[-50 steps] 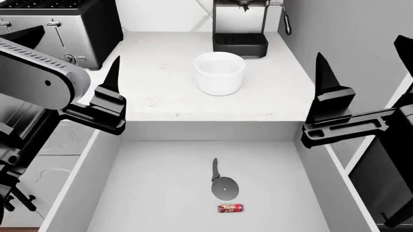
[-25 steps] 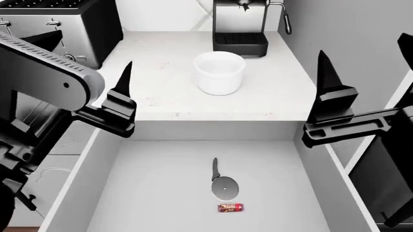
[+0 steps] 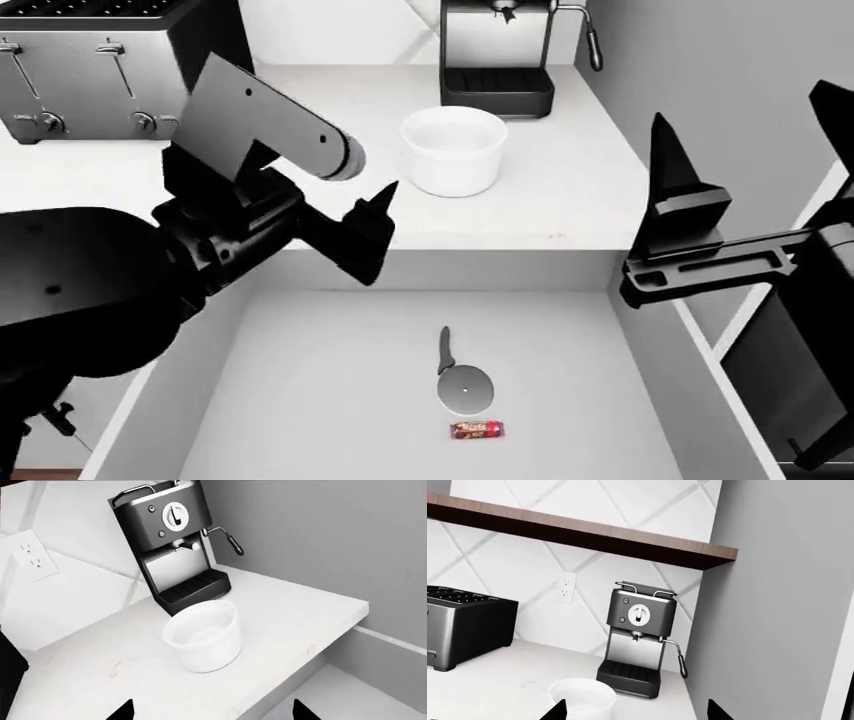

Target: Place the bar in the bowl and close the drawer.

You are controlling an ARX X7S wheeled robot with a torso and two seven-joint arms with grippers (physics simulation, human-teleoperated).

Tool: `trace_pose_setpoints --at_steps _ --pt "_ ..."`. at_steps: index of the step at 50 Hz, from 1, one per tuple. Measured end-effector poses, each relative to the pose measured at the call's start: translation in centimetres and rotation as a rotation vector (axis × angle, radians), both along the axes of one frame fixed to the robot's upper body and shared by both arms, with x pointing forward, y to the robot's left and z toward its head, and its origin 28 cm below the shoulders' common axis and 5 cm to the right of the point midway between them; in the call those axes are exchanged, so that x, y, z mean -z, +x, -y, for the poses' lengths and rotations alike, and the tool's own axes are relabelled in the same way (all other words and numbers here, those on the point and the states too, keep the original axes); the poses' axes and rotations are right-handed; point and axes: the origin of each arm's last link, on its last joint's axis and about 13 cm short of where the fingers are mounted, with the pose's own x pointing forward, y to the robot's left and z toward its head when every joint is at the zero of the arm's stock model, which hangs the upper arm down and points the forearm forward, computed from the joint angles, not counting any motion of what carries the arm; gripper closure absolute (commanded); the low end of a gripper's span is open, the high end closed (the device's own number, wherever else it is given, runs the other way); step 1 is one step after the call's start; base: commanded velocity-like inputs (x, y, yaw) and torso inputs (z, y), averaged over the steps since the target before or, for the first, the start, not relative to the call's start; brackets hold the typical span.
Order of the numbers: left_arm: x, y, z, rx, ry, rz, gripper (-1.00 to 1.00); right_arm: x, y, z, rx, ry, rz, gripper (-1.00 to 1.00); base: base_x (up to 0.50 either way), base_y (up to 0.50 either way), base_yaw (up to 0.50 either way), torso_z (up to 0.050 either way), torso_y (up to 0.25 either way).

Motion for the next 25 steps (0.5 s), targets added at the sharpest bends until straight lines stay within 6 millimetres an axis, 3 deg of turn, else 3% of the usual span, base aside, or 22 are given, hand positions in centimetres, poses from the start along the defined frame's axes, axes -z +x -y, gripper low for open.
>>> trace_pose_setpoints --at_steps 25 --pt "4.4 3.8 3.4 0.192 0.037 -0.293 -1.0 0.7 0.6 -0.1 -0.016 0.017 -0.02 -1.0 0.0 0.0 0.0 0.0 0.0"
